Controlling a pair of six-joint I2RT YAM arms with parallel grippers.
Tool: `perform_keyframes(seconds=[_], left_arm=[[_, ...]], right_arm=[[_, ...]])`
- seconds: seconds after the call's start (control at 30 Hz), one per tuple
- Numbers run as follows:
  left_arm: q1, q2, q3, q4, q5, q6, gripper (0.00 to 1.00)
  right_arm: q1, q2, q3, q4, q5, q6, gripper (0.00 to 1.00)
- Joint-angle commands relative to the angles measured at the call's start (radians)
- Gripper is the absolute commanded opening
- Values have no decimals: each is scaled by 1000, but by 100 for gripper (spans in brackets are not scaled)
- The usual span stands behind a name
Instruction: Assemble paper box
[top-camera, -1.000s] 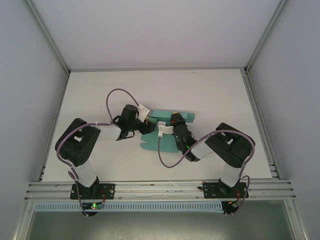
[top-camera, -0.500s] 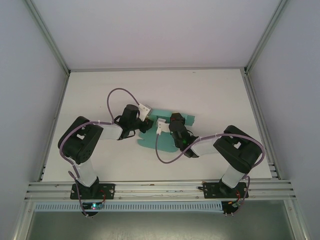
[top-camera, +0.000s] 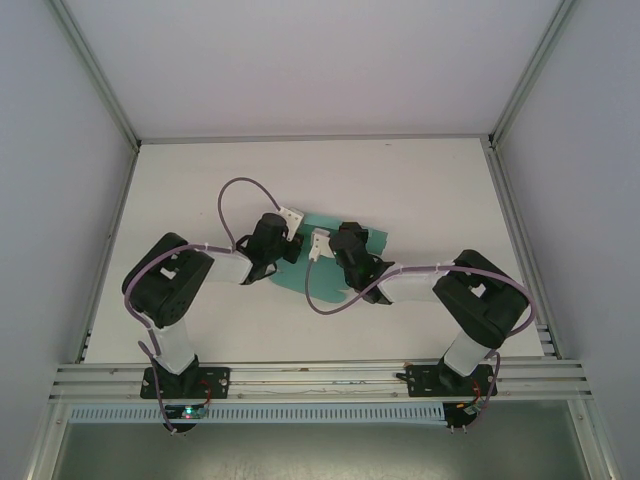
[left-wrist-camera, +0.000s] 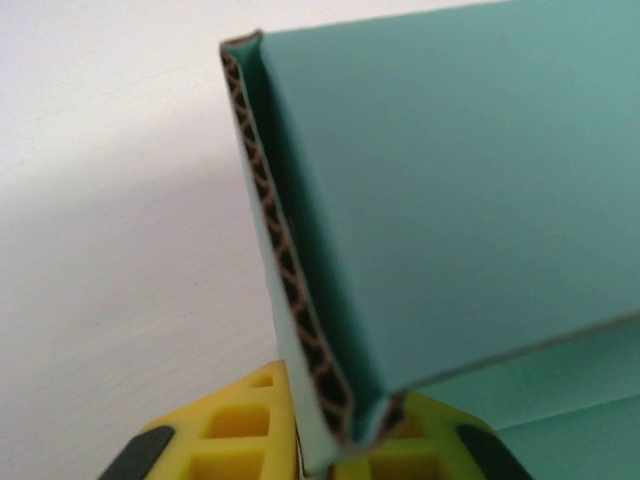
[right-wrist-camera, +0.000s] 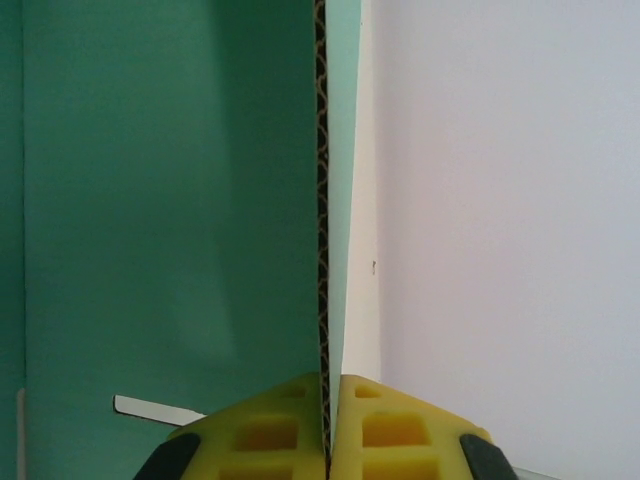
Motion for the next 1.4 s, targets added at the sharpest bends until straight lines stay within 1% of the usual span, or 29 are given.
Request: perform_keyframes(seconds=[0.0,0.07,0.17,0.23,0.27,0.33,0.37,0.47,0.5,0.53,0.57,0.7,0.77,0.83,0.87,0.9,0.93,0.97,1.0,1.07,1.13,1.17,1.23,1.27,1.37], left_arm=[[-31,45,41,130,-16,-28,13],[-28,61,41,178,-10,-53,13],[-16,68,63,179,18,-71,15],[-8,68,71,190,51,-66,23],[-5,65,71,200,73,-67,25],[3,64,71,213,106,-78,25],[6,63,74,211,118,-78,25],[12,57,106,149,104,-72,24],[15,58,118,130,114,-67,26],[17,61,128,119,134,-61,30],[18,62,135,113,152,-56,33],[28,66,160,89,218,-80,33],[36,75,187,47,236,-81,24],[41,86,202,17,222,-86,23],[41,91,205,17,209,-89,24],[41,99,209,19,195,-96,31],[41,105,217,14,188,-110,35],[41,111,224,8,195,-118,35],[41,118,229,12,202,-128,34],[41,134,229,41,194,-162,23],[41,152,242,47,192,-178,6],[41,159,251,28,181,-181,0],[40,161,259,-8,146,-168,0],[37,160,258,-29,107,-160,0],[21,152,260,-126,-84,-166,0]], right_arm=[[25,45,-13,-202,-222,38,0],[22,55,-8,-216,-222,38,0],[19,57,-6,-230,-228,42,0],[13,54,-3,-248,-243,51,0],[9,53,0,-250,-247,56,0],[0,52,1,-258,-256,60,0],[-2,53,1,-259,-258,62,0],[-6,52,9,-282,-264,61,0],[-6,50,11,-293,-273,60,0],[-8,49,14,-304,-285,64,0],[-8,47,15,-309,-293,70,0],[-11,43,28,-355,-322,77,0],[-12,43,39,-381,-334,92,0],[-12,40,39,-384,-331,92,0],[-13,37,37,-385,-336,94,0],[-14,35,40,-389,-351,100,0],[-15,31,43,-397,-369,106,0],[-17,30,49,-414,-385,117,0],[-19,32,59,-434,-397,129,0],[-21,38,75,-468,-414,143,0],[-24,42,86,-486,-427,163,0],[-26,42,87,-487,-424,169,0],[-32,41,89,-486,-409,175,0],[-37,39,88,-486,-402,187,0],[-43,29,98,-483,-381,219,0]])
